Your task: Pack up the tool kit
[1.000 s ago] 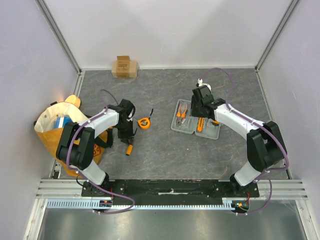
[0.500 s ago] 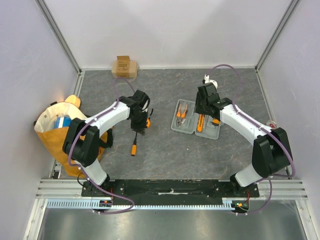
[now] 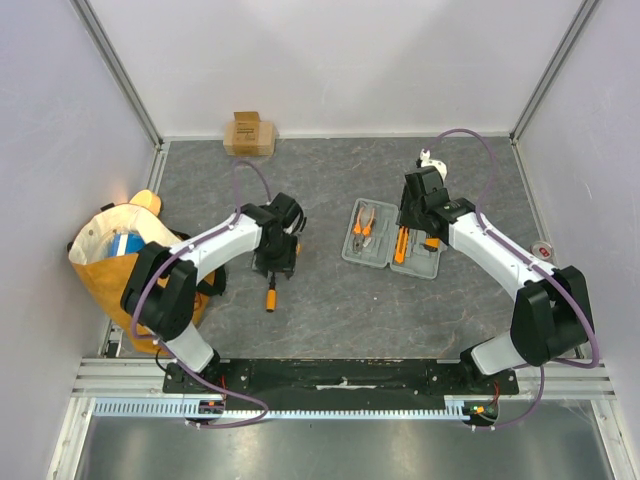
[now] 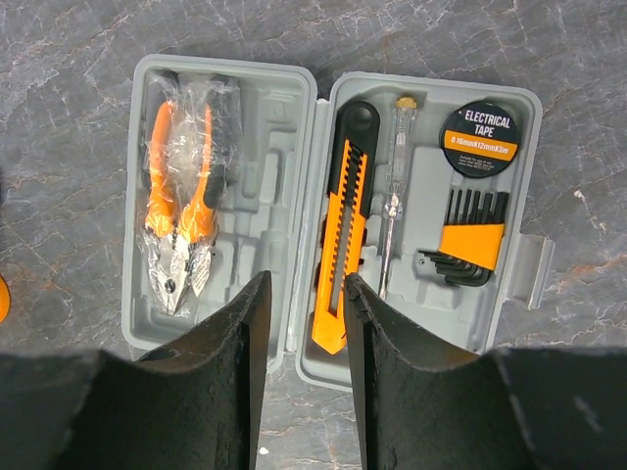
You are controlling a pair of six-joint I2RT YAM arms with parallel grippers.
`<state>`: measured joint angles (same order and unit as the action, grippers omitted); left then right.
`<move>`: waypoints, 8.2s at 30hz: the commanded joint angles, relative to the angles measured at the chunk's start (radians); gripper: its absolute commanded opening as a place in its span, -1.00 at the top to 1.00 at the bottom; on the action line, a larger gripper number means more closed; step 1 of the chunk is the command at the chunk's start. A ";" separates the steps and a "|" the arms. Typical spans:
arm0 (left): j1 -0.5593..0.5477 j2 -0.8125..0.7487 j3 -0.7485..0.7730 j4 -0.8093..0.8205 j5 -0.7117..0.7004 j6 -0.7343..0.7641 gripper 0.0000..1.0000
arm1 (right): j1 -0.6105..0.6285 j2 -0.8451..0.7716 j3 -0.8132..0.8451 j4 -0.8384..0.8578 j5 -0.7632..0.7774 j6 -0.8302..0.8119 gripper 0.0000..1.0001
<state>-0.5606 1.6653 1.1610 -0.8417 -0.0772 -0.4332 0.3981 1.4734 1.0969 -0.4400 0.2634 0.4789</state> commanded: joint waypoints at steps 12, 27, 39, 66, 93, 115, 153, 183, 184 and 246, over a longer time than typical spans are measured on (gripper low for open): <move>0.001 -0.055 -0.211 0.062 -0.012 -0.107 0.23 | -0.004 -0.001 0.000 0.001 -0.009 0.007 0.16; -0.012 -0.021 -0.106 0.056 0.073 -0.045 0.96 | -0.008 -0.033 -0.003 -0.008 0.008 0.001 0.15; -0.048 -0.092 0.117 0.066 0.136 -0.029 0.96 | -0.025 -0.065 0.001 -0.022 0.043 0.003 0.15; -0.220 0.476 0.681 0.296 0.387 -0.130 0.97 | -0.091 -0.216 -0.038 -0.121 0.180 0.004 0.13; -0.240 0.645 0.727 0.293 0.310 -0.259 0.97 | -0.123 -0.217 -0.060 -0.132 0.151 -0.022 0.13; -0.248 0.530 0.681 0.312 0.223 -0.271 0.21 | -0.116 0.059 0.084 0.060 -0.230 -0.014 0.56; -0.216 0.654 0.678 0.250 0.430 -0.338 0.49 | -0.088 0.470 0.241 0.109 -0.139 0.032 1.00; -0.203 0.755 0.764 0.076 0.413 -0.364 0.70 | -0.077 0.633 0.259 -0.069 0.017 0.236 1.00; -0.202 0.757 0.767 0.078 0.415 -0.365 0.70 | -0.076 0.634 0.259 -0.068 0.019 0.237 1.00; 0.481 0.221 0.108 0.061 -0.052 0.160 -0.18 | -0.088 0.076 0.184 -0.066 -0.003 0.179 0.27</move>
<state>-0.0845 1.8759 1.2640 -0.8059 -0.2405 -0.3096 0.3164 1.5791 1.2770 -0.5220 0.2516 0.6468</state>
